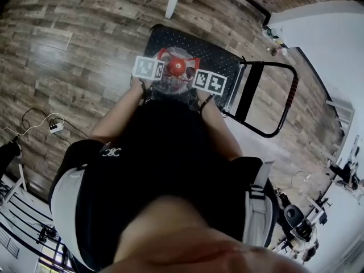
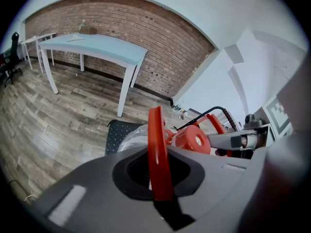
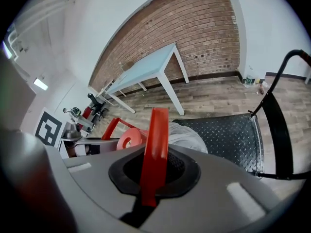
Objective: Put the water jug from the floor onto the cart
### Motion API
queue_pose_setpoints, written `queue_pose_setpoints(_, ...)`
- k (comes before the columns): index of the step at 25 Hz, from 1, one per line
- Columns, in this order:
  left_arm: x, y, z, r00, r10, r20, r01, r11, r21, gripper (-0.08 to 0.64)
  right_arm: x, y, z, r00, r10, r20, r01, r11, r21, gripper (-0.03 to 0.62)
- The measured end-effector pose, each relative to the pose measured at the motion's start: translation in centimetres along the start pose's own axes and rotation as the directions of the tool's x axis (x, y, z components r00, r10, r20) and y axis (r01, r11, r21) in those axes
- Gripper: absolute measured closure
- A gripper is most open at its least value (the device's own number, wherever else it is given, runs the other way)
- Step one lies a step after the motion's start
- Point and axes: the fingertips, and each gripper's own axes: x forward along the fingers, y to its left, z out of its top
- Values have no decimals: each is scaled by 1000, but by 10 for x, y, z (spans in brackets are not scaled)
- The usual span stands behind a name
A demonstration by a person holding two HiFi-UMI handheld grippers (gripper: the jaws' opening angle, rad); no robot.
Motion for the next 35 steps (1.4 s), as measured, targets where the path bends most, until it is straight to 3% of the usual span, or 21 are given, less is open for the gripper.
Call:
queue_pose_setpoints(15,69,14,-2,984,44,-175,-60,995,-84,534,57,-53,11,995,-5,-95,0,998,-55,561)
queue_pose_setpoints(20,94,24,-8,978,70,-197,-90,992,-94,534,78,-65,14,993,-41,-108,26,989,-143,557)
queue_pose_setpoints(29,126,35,-15,973,99,-211,-109,993,-38,526,106,-87,3,988,-60,-140,37,986,-163,549)
queue_pose_setpoints(35,131,44,-20,977,65,-201,-90,989,-117,532,113,-90,-1,987,-68,-145,47,988,-145,557)
